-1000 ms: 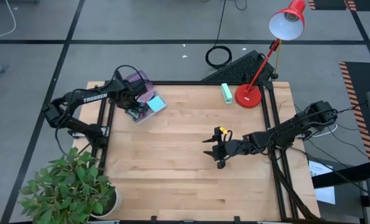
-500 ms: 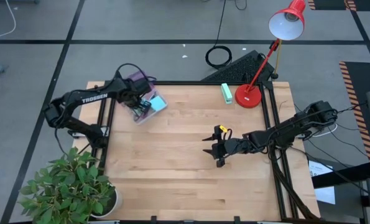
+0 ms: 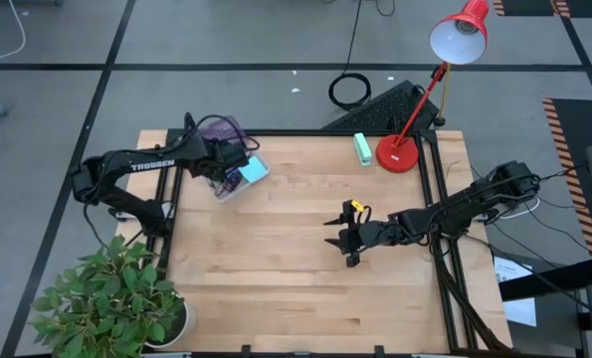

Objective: Pack school essentials
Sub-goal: Put the crayon box into the purple supply box

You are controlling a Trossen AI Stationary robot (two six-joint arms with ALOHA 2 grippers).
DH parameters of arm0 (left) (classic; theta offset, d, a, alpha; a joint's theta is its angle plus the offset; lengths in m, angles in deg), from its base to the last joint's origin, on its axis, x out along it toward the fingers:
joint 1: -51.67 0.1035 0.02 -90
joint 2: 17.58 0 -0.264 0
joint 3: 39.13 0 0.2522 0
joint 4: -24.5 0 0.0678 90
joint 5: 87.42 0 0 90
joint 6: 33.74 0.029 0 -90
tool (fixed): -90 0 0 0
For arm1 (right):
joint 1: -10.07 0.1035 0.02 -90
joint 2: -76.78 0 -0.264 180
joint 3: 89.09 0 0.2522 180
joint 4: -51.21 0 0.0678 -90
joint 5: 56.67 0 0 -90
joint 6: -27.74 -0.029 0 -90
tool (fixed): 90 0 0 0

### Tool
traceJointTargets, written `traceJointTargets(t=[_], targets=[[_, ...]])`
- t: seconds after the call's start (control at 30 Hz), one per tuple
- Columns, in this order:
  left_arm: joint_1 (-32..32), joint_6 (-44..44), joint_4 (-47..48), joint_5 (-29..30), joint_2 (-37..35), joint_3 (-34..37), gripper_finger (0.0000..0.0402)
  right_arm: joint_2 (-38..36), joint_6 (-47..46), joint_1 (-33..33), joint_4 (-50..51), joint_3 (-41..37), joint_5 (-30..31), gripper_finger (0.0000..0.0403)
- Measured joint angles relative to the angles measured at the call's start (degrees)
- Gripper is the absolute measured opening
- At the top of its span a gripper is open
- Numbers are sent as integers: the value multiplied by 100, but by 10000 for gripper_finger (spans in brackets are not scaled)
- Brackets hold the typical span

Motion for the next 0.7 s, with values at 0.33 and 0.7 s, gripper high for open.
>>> traceJointTargets(t=[0.33,0.7], targets=[[-939,716,-164,1356,63,4,3,0,7,-91,-85,0,0,212],[-1712,1362,-166,2614,563,308,1,0,-4,-103,-85,0,0,212]])
